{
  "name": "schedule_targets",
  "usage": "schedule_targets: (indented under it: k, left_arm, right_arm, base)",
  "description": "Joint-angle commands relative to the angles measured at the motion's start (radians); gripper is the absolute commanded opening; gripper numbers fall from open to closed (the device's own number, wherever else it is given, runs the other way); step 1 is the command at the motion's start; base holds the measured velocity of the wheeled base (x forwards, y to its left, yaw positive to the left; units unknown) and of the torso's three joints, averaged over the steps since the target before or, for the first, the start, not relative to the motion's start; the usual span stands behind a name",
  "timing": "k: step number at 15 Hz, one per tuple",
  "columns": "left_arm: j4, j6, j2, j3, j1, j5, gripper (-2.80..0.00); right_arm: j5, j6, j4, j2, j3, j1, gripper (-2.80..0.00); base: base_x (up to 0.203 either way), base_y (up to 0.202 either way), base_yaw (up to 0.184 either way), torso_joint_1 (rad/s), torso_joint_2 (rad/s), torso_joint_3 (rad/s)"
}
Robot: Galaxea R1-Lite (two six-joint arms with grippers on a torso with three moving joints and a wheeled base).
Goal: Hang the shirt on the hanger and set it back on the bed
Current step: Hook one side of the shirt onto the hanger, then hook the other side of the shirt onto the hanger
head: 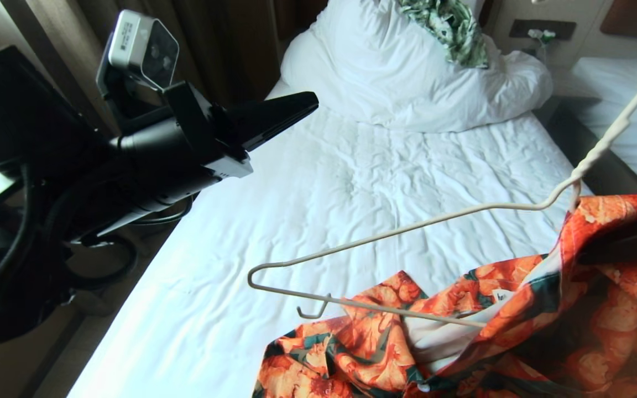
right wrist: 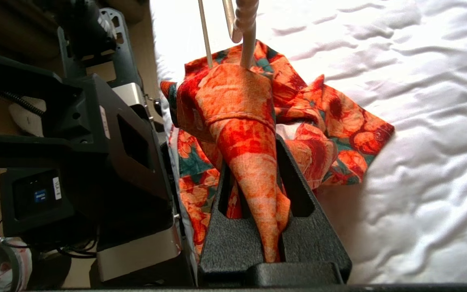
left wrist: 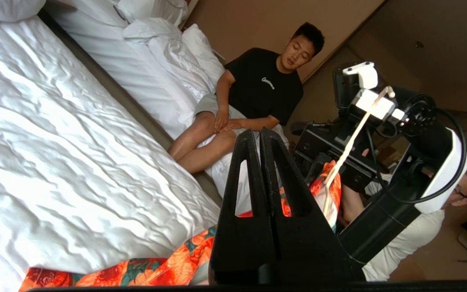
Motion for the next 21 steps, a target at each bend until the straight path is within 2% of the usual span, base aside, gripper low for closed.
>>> schedule_targets:
  k: [1, 4, 7, 9, 12, 15, 19, 21]
  left_arm:
    - [-0.006, -0.004, 0.037, -0.009, 0.007, -0.003, -2.8]
    - [-0.005, -0.005, 0.052, -0.039, 0.07, -0.003, -2.8]
    - [-0.005, -0.006, 0.079, -0.074, 0.144, -0.004, -2.8]
    - [-0.005, -0.006, 0.096, -0.101, 0.199, -0.005, -2.8]
    - [-0.005, -0.006, 0.124, -0.139, 0.287, -0.006, -2.8]
    - [-0.005, -0.007, 0.146, -0.184, 0.39, -0.007, -2.8]
    - [-0.006, -0.007, 0.147, -0.191, 0.408, -0.009, -2.8]
    - [-0.006, -0.007, 0.147, -0.192, 0.409, -0.009, -2.8]
  right_arm:
    - [0.003, -0.004, -0.022, -0.007, 0.027, -0.041, -2.8]
    - [0.011, 0.013, -0.195, 0.054, 0.057, -0.044, -2.8]
    - [0.015, 0.058, -0.337, 0.129, 0.019, 0.013, -2.8]
    - [0.018, 0.1, -0.37, 0.178, -0.08, 0.022, -2.8]
    - [0.07, 0.212, -0.433, 0.264, -0.238, 0.036, -2.8]
    - [0.076, 0.286, -0.542, 0.327, -0.316, 0.077, -2.8]
    - [0.061, 0.43, -0.871, 0.387, -0.321, 0.151, -2.8]
    - [0.029, 0.441, -0.899, 0.39, -0.322, 0.196, -2.8]
  base:
    - [0.0, 0.0, 0.0, 0.0, 0.0, 0.0]
    - [0.0, 0.0, 0.0, 0.0, 0.0, 0.0]
    - [0.0, 0.0, 0.0, 0.0, 0.0, 0.0]
    - [0.0, 0.0, 0.0, 0.0, 0.0, 0.0]
    - [0.0, 0.0, 0.0, 0.0, 0.0, 0.0]
    - [0.0, 0.0, 0.0, 0.0, 0.0, 0.0]
    - [0.0, 0.0, 0.0, 0.0, 0.0, 0.0]
    - [0.0, 0.0, 0.0, 0.0, 0.0, 0.0]
